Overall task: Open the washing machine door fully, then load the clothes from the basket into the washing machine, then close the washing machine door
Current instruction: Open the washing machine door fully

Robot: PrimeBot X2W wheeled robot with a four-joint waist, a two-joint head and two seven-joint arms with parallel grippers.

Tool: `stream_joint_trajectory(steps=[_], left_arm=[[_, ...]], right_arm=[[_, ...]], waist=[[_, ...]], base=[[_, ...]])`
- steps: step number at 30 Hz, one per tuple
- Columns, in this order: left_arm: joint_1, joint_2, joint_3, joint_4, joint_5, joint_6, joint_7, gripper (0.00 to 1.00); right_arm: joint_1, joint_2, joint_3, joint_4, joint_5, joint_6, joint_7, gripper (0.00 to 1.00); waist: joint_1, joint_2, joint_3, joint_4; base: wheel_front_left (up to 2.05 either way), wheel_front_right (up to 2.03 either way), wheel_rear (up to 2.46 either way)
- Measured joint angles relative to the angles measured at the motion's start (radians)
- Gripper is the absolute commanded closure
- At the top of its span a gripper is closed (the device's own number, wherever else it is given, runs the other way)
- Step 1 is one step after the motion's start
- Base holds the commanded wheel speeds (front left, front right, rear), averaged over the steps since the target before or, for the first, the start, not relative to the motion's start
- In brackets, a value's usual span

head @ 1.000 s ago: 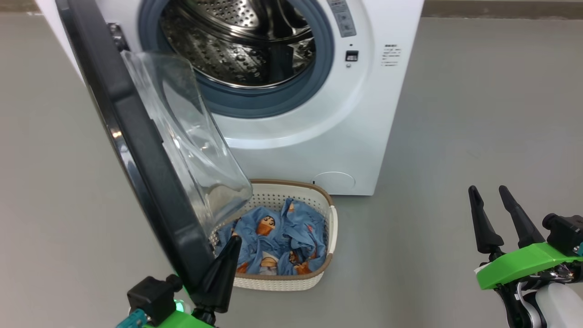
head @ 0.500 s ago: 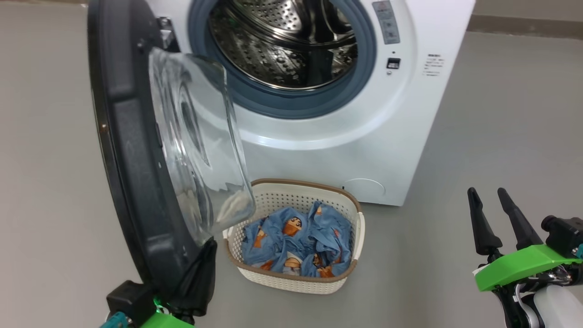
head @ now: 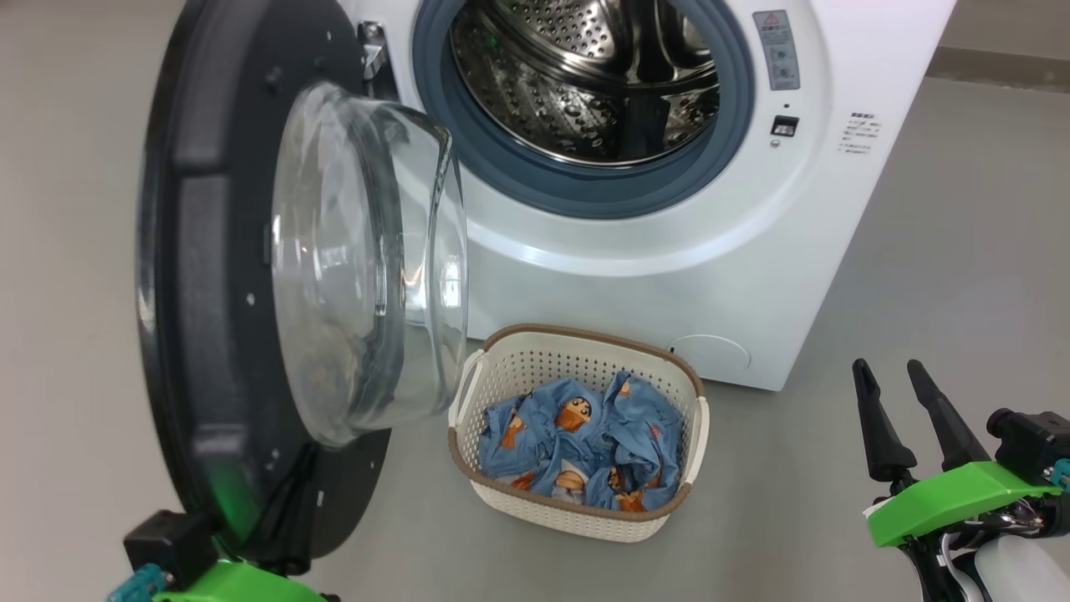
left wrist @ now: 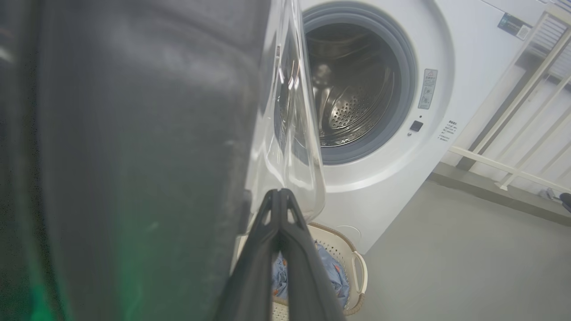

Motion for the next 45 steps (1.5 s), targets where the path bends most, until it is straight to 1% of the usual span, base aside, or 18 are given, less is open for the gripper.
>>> stream_joint_trajectory(steps=[4,7,11,20,25,31,37,40,45], left_arm=[[-0.019,0.022,0.017,0.027,-0.001,0.006,0.012,1.0],[-0.046,0.046,0.043,0.054,-0.003,0.018,0.021,1.0],[-0.069,0.057,0.066,0.071,-0.011,0.026,0.022,1.0],[-0.161,0.084,0.111,0.146,-0.055,0.017,0.03,1.0],[-0.235,0.107,0.132,0.225,-0.063,0.008,0.03,1.0],[-0.329,0.12,0.151,0.332,-0.072,-0.001,0.02,1.0],[-0.423,0.147,0.169,0.451,-0.078,-0.003,0.019,1.0],[-0.469,0.164,0.17,0.508,-0.078,-0.02,0.019,1.0],[-0.545,0.181,0.169,0.596,-0.078,-0.033,0.019,1.0]], right_arm=[[0.0,-0.003,-0.001,-0.001,0.0,0.0,0.0,0.0],[0.0,-0.003,-0.003,-0.002,0.0,0.0,0.0,0.0],[-0.004,-0.003,-0.006,-0.003,-0.001,0.0,0.0,0.0],[-0.031,-0.005,-0.007,-0.009,-0.006,0.0,0.0,0.0],[-0.061,-0.007,-0.01,-0.012,-0.015,0.0,0.0,0.0],[-0.079,-0.02,-0.025,-0.014,-0.021,0.0,0.0,0.0],[-0.108,-0.026,-0.03,-0.015,-0.029,0.0,0.0,0.0],[-0.114,-0.029,-0.033,-0.017,-0.029,0.0,0.0,0.0],[-0.124,-0.035,-0.037,-0.017,-0.031,0.0,0.0,0.0]], waist=[[0.0,0.0001,0.015,0.014],[0.0,0.0001,0.034,0.029],[0.0,0.0,0.055,0.049],[0.0001,0.0,0.113,0.099],[0.0001,0.0,0.154,0.124],[0.0001,0.0,0.199,0.15],[0.0002,0.0,0.239,0.17],[0.0002,0.0,0.256,0.178],[0.0002,0.0,0.282,0.187]], base=[[0.0,0.0,0.0],[0.0,0.0,0.0],[0.0,0.0,0.0],[0.0,0.0,0.0],[0.0,0.0,0.0],[0.0,0.0,0.0],[0.0,0.0,0.0],[0.0,0.0,0.0],[0.0,0.0,0.0]])
